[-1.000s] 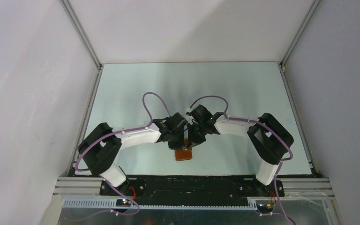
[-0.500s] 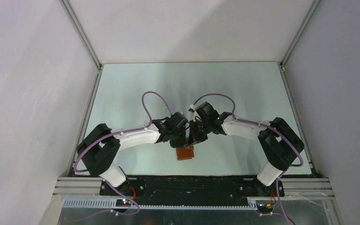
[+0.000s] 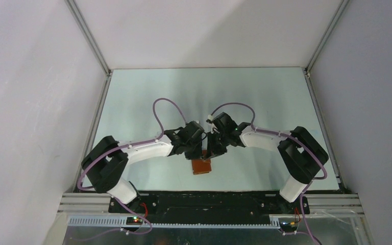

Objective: Put the credit cards into the card holder
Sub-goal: Close the card holder at the center of the board.

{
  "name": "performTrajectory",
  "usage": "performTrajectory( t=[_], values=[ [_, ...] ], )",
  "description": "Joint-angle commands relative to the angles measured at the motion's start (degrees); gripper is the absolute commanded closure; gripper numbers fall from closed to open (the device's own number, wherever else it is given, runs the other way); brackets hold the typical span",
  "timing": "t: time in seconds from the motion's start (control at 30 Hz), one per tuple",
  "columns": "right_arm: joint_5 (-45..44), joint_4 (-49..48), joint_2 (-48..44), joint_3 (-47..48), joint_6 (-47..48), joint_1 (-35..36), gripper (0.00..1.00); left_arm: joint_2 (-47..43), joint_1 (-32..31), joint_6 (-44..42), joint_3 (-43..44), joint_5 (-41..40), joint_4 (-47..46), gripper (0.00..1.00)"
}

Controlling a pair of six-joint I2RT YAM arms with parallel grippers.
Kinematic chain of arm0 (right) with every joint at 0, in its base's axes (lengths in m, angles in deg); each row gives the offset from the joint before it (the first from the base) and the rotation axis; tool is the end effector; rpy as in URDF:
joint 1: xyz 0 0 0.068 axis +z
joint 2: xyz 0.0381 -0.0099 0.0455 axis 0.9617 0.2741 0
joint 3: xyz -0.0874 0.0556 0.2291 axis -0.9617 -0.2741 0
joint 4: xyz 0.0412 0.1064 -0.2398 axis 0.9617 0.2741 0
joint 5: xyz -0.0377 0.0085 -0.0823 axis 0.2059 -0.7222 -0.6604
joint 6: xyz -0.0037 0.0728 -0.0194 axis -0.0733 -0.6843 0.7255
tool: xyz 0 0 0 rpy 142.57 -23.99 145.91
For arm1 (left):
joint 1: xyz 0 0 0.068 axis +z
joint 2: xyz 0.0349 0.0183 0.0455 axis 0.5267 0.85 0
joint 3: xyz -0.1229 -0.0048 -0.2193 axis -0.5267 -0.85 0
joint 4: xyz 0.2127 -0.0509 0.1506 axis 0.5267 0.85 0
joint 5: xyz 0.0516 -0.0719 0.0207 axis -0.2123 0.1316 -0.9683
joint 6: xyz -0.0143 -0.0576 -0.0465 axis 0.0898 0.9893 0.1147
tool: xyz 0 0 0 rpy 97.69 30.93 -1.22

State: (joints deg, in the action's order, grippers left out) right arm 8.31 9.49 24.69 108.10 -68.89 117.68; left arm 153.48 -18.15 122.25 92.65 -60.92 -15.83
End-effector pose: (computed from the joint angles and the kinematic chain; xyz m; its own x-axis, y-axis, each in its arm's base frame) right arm 0.2321 0.2556 0.1244 -0.9315 -0.2249 -0.2858 -0.3533 0.7456 0.5650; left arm 0.2018 -0.2430 0.1289 -0.9505 -0.0681 -0.3031 0.0651 0.9103 -0.4088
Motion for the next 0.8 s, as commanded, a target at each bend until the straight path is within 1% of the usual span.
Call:
performTrajectory(
  t=[0.0,0.1,0.17,0.23,0.27,0.33,0.4,0.77],
  values=[
    [-2.1,0.7,1.4,0.4,0.9,0.1,1.00,1.0,-0.2,-1.2,0.1,-0.2,-1.2,1.00],
    [-2.1,0.5,1.7,0.3,0.9,0.2,1.00,0.5,0.0,-1.0,0.0,-0.1,-1.3,1.00],
    [-2.1,0.5,1.8,0.4,0.9,0.2,1.00,0.0,0.0,-0.7,-0.1,0.0,-1.2,0.98],
    [-2.2,0.3,2.2,0.3,1.0,0.3,1.00,-0.3,0.1,-0.5,-0.2,0.1,-1.2,0.92],
    [-2.2,0.1,2.6,0.3,0.9,0.4,1.00,-0.4,0.1,-0.5,-0.2,0.3,-1.3,0.87],
    [-2.1,-0.3,3.0,0.4,0.8,0.5,1.00,-0.5,0.2,-0.5,-0.3,0.5,-1.3,0.82],
    [-1.9,-0.7,3.4,0.4,0.6,0.6,1.00,-0.5,0.4,-0.4,-0.5,0.7,-1.4,0.80],
    [-1.7,-1.8,4.1,0.4,0.2,1.0,1.00,0.6,0.6,-0.5,-0.7,0.8,-1.3,0.80]
  ],
)
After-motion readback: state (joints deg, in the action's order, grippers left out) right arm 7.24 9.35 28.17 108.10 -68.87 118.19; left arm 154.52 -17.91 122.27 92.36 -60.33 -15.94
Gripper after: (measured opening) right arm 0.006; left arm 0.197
